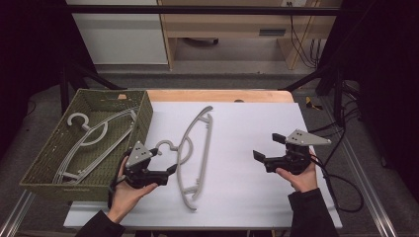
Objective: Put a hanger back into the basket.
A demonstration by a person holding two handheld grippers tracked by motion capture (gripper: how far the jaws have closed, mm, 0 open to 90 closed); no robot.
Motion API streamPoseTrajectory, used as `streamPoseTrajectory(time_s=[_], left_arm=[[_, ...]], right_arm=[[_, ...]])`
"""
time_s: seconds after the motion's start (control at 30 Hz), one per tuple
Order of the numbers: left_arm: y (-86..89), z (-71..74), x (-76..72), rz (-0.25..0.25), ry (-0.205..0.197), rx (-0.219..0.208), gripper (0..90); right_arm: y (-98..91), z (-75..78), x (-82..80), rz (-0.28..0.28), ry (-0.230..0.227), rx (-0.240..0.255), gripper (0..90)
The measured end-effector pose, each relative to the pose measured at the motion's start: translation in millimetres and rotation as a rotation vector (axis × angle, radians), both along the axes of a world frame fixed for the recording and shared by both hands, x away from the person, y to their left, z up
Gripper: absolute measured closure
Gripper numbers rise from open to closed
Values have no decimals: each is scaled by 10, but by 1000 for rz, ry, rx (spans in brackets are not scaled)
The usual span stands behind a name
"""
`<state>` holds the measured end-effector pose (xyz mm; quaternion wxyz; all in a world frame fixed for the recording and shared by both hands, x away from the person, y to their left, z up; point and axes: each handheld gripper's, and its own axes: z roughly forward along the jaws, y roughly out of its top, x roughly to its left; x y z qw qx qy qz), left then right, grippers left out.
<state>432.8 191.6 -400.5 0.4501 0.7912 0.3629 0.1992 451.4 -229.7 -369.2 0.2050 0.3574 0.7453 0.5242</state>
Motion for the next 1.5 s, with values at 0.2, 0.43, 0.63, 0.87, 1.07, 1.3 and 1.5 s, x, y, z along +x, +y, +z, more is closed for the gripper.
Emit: streamPoseTrajectory(time_s=[0.2,0.43,0.63,0.87,1.07,1.3,1.5], left_arm=[[-116,-229,56,-2,65,44,180],[-230,-482,136,11,154,97,258],[-301,-631,199,25,218,151,340],[-346,-720,195,23,249,163,445],[-354,-699,206,32,268,187,488],[-315,-660,205,23,310,202,518],[-226,-629,185,16,331,230,563]], right_arm=[[11,-12,11,2,1,-8,68],[28,-23,11,5,10,-11,68],[53,-47,25,14,14,-26,68],[56,-46,20,13,15,-24,68],[58,-48,19,14,15,-25,67],[61,-42,11,16,11,-22,67],[56,-37,4,13,10,-26,65]])
